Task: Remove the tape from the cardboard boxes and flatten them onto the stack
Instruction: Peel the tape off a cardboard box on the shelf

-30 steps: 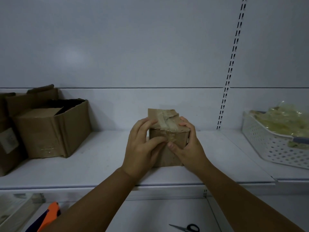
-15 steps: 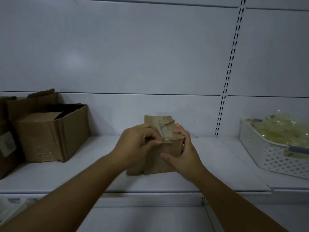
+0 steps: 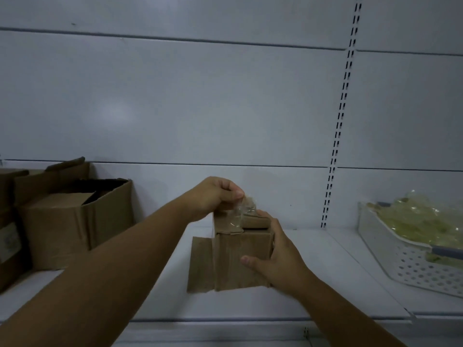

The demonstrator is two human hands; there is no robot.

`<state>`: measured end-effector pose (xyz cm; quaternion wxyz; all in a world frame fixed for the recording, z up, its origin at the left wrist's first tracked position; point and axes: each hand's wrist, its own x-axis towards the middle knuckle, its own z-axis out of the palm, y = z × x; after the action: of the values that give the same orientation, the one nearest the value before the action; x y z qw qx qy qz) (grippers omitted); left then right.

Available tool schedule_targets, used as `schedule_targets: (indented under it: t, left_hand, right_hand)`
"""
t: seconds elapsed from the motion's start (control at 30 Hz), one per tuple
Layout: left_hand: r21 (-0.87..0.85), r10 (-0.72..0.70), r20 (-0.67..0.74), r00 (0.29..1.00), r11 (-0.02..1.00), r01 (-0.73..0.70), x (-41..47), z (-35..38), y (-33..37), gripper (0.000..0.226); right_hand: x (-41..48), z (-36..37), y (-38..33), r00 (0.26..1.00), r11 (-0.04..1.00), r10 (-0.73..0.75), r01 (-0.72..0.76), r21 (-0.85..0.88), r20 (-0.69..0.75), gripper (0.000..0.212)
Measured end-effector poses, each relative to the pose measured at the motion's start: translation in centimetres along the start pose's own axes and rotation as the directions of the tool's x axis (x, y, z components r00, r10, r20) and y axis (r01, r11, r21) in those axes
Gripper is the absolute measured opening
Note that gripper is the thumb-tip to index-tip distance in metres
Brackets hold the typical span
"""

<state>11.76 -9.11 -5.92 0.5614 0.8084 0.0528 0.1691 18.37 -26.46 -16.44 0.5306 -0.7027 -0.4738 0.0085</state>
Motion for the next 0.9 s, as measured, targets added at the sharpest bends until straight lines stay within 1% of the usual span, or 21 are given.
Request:
schedule_targets:
  t: [0.03,0.13,0.2,0.27,0.37,0.4,0.47,0.53,0.6,0.67,0.7,0.73,0.77,0.8,0.83,0.87,0.9]
  left_hand:
    - [0.021,-0.003,-0.029,1.0,1.0,0.003,0.2,0.6,-0.6,0.014]
    - [0.237,0.043,-0.075,0.996,0.971,-0.024,0.4,2.5,-1.3,0.011]
    - [0.308,0.075,-0.074,0.994,0.95,-0.049,0.3,3.1,-1.4,0.011]
    - [0.329,0.115,-0.062,0.991,0.94,-0.089,0.2,3.1,-1.6,0.013]
    - [0.386,0.188,-0.041,0.981,0.909,-0.158,0.3,2.9,-2.0,0.022]
    - [0.358,0.196,-0.063,0.978,0.92,-0.162,0.3,2.9,-2.1,0.025]
    - [0.24,0.186,-0.162,0.969,0.96,-0.144,0.7,2.9,-2.3,0.026]
    - [0.153,0.175,-0.273,0.946,0.979,-0.137,0.9,2.9,-2.5,0.025]
    - [0.081,0.161,-0.342,0.926,0.987,-0.142,1.0,2.8,-2.8,0.023]
    - [-0.04,0.108,-0.367,0.924,0.99,-0.132,1.1,2.8,-3.0,0.027]
    - [-0.12,0.065,-0.367,0.928,0.986,-0.117,1.1,2.8,-3.0,0.029]
    - [-0.202,0.027,-0.364,0.931,0.974,-0.107,0.9,2.9,-2.7,0.031]
    - [-0.267,-0.006,-0.36,0.933,0.959,-0.097,0.9,2.9,-2.4,0.032]
    - [-0.32,-0.032,-0.353,0.935,0.943,-0.089,0.8,3.0,-1.9,0.031]
    - [-0.372,-0.061,-0.34,0.939,0.925,-0.074,0.7,2.9,-1.6,0.031]
    - [-0.435,-0.099,-0.316,0.944,0.899,-0.051,0.6,2.6,-1.3,0.03]
    - [-0.502,-0.136,-0.277,0.951,0.865,-0.022,0.6,2.1,-1.1,0.029]
  right_hand:
    - [0.0,-0.2,-0.1,1.0,1.0,0.012,-0.012,-0.007,0.008,0.086]
    - [-0.1,-0.8,-0.6,0.997,0.997,0.064,-0.062,-0.037,0.043,0.087]
    - [-0.3,-1.4,-1.0,0.997,0.989,0.071,-0.065,-0.13,0.042,0.088]
    - [-0.4,-1.9,-1.2,0.999,0.962,-0.025,0.016,-0.273,-0.031,0.079]
    - [-0.6,-1.5,-1.0,0.956,0.904,-0.259,0.189,-0.384,-0.138,0.047]
    - [-0.6,-1.3,-0.7,0.937,0.881,-0.312,0.223,-0.417,-0.158,0.041]
    - [-0.5,-1.0,-0.2,0.901,0.845,-0.395,0.279,-0.457,-0.181,0.038]
    - [-0.3,-0.6,0.0,0.872,0.83,-0.449,0.326,-0.453,-0.195,0.037]
    - [-0.3,0.0,0.1,0.87,0.851,-0.445,0.337,-0.403,-0.212,0.037]
    - [-0.1,0.3,-0.7,0.887,0.879,-0.386,0.271,-0.392,-0.254,0.038]
    - [0.0,0.4,-1.4,0.896,0.878,-0.354,0.22,-0.424,-0.269,0.039]
    - [0.3,0.5,-2.2,0.896,0.846,-0.353,0.184,-0.5,-0.268,0.041]
    - [0.7,0.6,-3.0,0.89,0.776,-0.385,0.168,-0.608,-0.245,0.046]
    - [1.0,0.8,-3.7,0.889,0.691,-0.415,0.17,-0.703,-0.193,0.052]
    - [1.0,1.1,-4.1,0.899,0.62,-0.42,0.182,-0.763,-0.127,0.056]
    - [0.7,1.4,-4.1,0.914,0.586,-0.4,0.202,-0.785,-0.064,0.057]
    - [0.4,1.4,-3.8,0.925,0.585,-0.379,0.222,-0.78,-0.021,0.054]
